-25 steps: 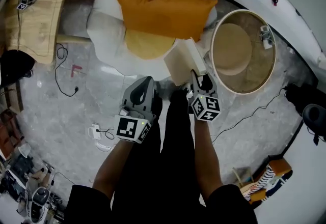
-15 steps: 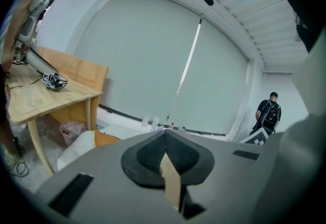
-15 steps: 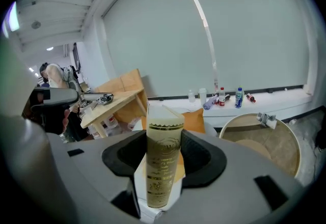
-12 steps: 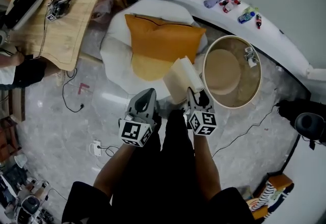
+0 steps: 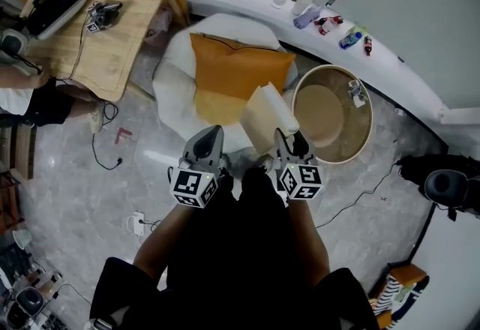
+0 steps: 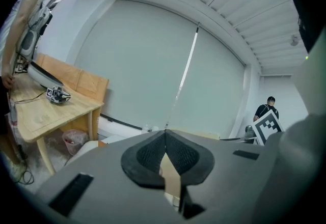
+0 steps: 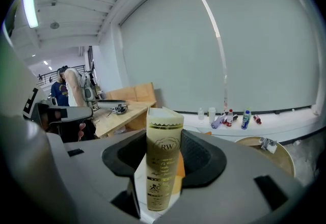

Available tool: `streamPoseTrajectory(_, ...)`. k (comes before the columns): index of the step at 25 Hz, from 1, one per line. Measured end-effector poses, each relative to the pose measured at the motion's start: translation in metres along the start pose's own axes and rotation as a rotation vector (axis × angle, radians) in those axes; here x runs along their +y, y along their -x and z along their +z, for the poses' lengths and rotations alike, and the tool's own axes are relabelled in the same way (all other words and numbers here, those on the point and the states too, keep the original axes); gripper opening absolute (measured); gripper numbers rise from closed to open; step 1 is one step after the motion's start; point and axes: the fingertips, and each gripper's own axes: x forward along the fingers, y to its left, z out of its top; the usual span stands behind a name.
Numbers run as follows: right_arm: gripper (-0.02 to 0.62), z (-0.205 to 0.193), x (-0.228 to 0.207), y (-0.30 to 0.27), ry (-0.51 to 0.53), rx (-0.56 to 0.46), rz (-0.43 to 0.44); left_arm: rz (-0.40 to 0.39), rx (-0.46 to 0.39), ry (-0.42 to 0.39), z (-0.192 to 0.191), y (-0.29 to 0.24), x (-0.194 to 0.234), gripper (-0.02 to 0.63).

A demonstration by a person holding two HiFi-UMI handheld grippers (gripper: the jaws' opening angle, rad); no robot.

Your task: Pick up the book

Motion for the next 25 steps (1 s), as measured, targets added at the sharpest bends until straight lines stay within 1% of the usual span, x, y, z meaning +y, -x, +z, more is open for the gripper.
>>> streamPoseTrajectory(6,0.212,0.019,0.015,0.021,0.019,-0.022,0.033,0.011,-0.038,0.001,0.022,0.009,-0.001,0.008)
streamPoseTrajectory(10,0.212,0.024,0.02,0.029,0.032,-0.029,0.059,0.014,-0.057,0.007,0.027,0.011,-0.009,0.008)
streamPoseTrajectory(15,0.212,0.028,0.022,0.03,0.027,-0.028,0.084,0.015,-0.045,0.029,0.024,0.01,-0.014,0.008)
streamPoseTrajectory(19,0.21,0.031,0.021,0.029,0.04,-0.024,0.093,0.007,-0.034,0.026,0.022,0.006,-0.022,0.008)
streamPoseTrajectory(25,0.21,0.025,0.022,0.028,0.047,-0.016,0.101,0.021,-0.034,0.027,0.021,0.008,-0.021,0.008)
